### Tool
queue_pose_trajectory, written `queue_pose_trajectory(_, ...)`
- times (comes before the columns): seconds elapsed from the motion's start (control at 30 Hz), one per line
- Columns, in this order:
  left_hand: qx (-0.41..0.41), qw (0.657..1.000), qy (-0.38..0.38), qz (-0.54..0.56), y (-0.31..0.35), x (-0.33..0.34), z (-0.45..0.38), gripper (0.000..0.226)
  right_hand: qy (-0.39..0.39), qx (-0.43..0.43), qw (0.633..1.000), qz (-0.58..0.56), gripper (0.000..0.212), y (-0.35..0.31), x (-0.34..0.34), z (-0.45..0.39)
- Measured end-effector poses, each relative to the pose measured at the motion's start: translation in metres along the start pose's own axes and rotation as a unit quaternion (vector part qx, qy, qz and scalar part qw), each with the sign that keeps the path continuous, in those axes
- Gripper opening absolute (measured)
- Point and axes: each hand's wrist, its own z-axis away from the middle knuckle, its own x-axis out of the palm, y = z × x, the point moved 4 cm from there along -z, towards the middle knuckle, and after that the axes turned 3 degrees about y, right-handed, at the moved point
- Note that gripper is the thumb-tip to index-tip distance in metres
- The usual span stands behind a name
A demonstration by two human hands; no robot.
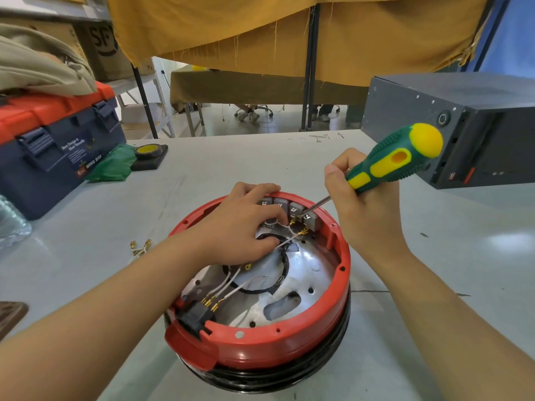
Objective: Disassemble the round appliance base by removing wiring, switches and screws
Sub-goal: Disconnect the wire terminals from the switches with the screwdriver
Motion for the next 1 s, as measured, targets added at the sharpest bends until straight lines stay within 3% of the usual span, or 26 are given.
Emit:
queue_pose_trajectory(0.5, -0.002, 1.0, -0.009, -0.02, 0.0, 0.001, 0.0, 0.034, 0.043, 0.091, 0.994, -0.042, 0.031, 0.011, 0.0, -0.001)
queue_pose_trajectory(0.67, -0.004, 1.0, -0.011, -0.025, 0.0, 0.0, -0.001, 0.033, 0.058, 0.173, 0.977, -0.106, 0.035, 0.023, 0.001, -0.002)
queue_pose_trajectory(0.83, -0.007, 1.0, -0.008, -0.021, 0.002, 0.0, -0.001, 0.032, 0.033, 0.102, 0.993, -0.048, 0.033, 0.012, 0.007, 0.004)
queue_pose_trajectory(1.0, -0.005, 1.0, -0.003, -0.017, 0.001, 0.0, 0.0, 0.031, 0.07, 0.124, 0.985, -0.101, 0.031, 0.012, -0.003, -0.002)
